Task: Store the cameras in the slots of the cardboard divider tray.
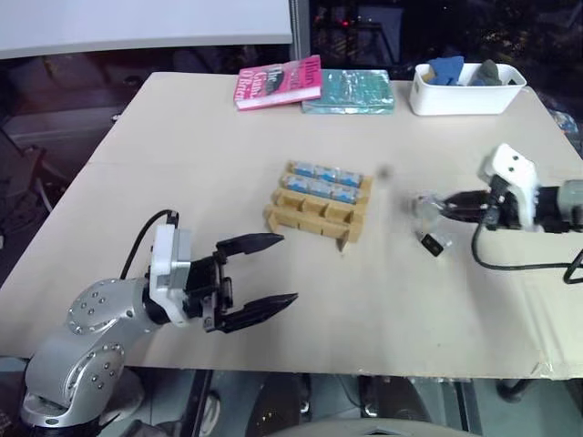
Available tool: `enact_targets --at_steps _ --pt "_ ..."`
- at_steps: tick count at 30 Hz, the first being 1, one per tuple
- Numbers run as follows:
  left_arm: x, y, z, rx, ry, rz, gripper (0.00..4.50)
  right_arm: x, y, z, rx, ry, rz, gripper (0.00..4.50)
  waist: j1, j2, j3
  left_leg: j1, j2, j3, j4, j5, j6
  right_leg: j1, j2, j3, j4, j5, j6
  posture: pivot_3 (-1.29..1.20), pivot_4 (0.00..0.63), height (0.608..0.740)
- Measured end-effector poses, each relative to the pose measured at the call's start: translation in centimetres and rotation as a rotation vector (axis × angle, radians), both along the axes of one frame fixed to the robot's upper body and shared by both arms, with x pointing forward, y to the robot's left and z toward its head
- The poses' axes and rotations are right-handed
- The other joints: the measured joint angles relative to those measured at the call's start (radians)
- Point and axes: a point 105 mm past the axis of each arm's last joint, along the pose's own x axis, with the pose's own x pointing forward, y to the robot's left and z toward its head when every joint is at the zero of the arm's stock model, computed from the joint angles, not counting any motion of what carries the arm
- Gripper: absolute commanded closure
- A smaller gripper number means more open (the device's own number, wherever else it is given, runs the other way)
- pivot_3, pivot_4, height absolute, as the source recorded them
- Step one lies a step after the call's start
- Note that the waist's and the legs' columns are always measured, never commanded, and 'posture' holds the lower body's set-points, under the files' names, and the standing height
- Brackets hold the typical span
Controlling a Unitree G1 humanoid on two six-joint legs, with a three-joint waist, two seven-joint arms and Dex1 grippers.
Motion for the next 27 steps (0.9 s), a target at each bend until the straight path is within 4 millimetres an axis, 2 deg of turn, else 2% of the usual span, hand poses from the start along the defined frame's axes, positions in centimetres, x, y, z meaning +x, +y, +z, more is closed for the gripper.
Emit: enact_targets --at_steps 1,3,4,6,7,11,14,17,20,24,27 --pt "0.1 0.0 0.0 -0.005 -0.001 0.007 0.00 0.0 0.9 0.3 0.020 -0.012 0.019 3.86 0.001 0.000 0.000 -0.001 0.000 0.000 0.000 0.000 0.000 -0.001 0.000 0.000 0.000 0.000 0.000 0.00 0.150 0.740" --pt "0.4 0.6 -0.3 -0.013 0.008 0.058 0.00 0.4 4.5 1.3 0.100 -0.039 0.068 3.86 -0.002 0.000 0.000 -0.001 0.000 0.000 -0.001 0.000 0.000 -0.002 -0.001 0.000 0.000 0.000 0.000 0.00 0.150 0.740" --pt "0.5 0.8 -0.4 -0.012 0.010 0.070 0.00 0.5 5.4 1.4 0.113 -0.042 0.080 3.86 -0.001 0.000 0.000 -0.003 -0.001 0.000 -0.001 0.000 0.000 -0.004 -0.001 0.000 0.000 0.000 0.000 0.00 0.150 0.740" --pt "0.6 2.4 -1.0 -0.005 0.029 0.150 0.00 1.2 8.9 1.9 0.162 -0.050 0.116 3.86 -0.003 0.000 0.000 -0.009 -0.001 0.000 0.000 0.000 0.000 -0.011 -0.001 0.000 0.002 0.001 0.002 0.00 0.150 0.740" --pt "0.8 3.0 -1.0 -0.003 0.030 0.181 0.00 1.5 9.8 1.9 0.165 -0.053 0.122 3.86 -0.002 0.000 0.000 -0.016 -0.001 0.000 0.001 0.001 0.000 -0.018 -0.001 -0.001 0.004 0.002 0.003 0.00 0.150 0.740" --pt "1.4 6.2 -1.2 -0.001 0.027 0.344 0.00 2.8 13.4 1.6 0.169 -0.051 0.135 3.86 0.003 0.000 0.000 -0.019 -0.002 0.000 0.003 0.001 0.000 -0.019 -0.001 -0.003 0.003 0.002 0.003 0.00 0.150 0.740" --pt "1.0 7.9 -1.8 -0.014 0.049 0.448 0.00 3.6 15.5 1.0 0.151 -0.061 0.142 3.86 -0.002 -0.001 0.000 -0.019 -0.003 0.000 0.003 0.000 0.000 -0.018 0.000 -0.002 0.002 0.002 0.003 0.00 0.150 0.740" --pt "-0.1 9.1 -2.7 -0.015 0.094 0.521 0.00 4.2 16.9 -0.4 0.116 -0.041 0.149 3.86 -0.007 -0.001 0.000 -0.018 -0.003 0.000 0.002 0.001 0.000 -0.019 0.000 -0.003 0.003 0.002 0.003 0.00 0.150 0.740" --pt "-0.8 9.6 -3.1 -0.015 0.112 0.556 0.00 4.3 17.5 -0.9 0.093 -0.042 0.170 3.86 -0.005 -0.001 0.000 -0.018 -0.002 0.000 0.002 0.000 0.000 -0.019 0.000 -0.003 0.004 0.002 0.003 0.00 0.150 0.740" --pt "-1.3 9.5 -3.1 -0.009 0.111 0.567 0.00 4.1 18.2 -0.7 0.069 -0.062 0.218 3.86 -0.013 -0.001 0.000 -0.016 -0.002 0.000 0.002 0.000 0.000 -0.017 0.000 -0.003 0.004 0.002 0.003 0.00 0.150 0.740" --pt "-1.5 9.3 -3.1 -0.010 0.110 0.568 0.00 4.2 18.5 -1.5 0.025 -0.058 0.241 3.86 -0.019 -0.001 0.000 -0.016 -0.002 0.000 0.002 0.000 0.000 -0.017 0.000 -0.003 0.005 0.002 0.003 0.00 0.150 0.740"
